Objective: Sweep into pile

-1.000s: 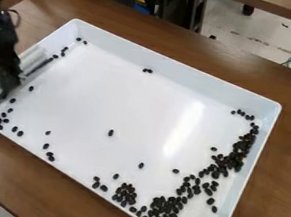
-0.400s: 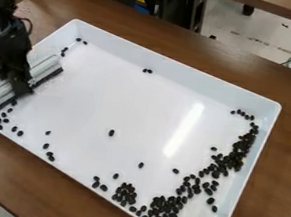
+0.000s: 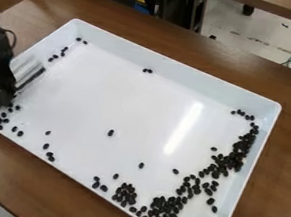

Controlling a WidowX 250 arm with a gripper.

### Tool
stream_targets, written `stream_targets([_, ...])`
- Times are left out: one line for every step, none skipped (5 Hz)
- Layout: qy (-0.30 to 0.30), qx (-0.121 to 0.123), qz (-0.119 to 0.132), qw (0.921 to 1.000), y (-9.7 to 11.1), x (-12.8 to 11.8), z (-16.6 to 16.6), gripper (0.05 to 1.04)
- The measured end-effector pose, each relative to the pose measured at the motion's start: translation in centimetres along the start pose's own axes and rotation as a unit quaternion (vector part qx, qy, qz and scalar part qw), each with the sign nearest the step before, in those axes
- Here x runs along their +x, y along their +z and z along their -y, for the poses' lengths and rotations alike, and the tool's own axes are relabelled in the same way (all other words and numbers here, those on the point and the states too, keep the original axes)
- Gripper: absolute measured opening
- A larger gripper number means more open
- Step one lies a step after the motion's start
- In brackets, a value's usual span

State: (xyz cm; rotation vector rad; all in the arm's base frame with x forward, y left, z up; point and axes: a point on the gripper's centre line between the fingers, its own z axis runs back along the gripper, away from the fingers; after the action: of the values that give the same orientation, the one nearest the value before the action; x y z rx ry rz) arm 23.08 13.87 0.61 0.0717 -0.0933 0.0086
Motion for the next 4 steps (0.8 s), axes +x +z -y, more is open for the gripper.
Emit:
stream_targets([0.012, -0.005, 0.018, 0.9997, -0.5, 0.2, 1.2, 0.359])
stream_targets([0.014, -0.024, 0.024, 0.9993, -1.7, 1.6, 4.4, 0.359])
stream_targets([0.006, -0.031, 0.030, 0.9991, -2.1, 3.5, 7.1, 0.359])
stream_targets([-0.021, -0.043, 0.042, 0.9980, -1.7, 3.7, 11.2, 0.359])
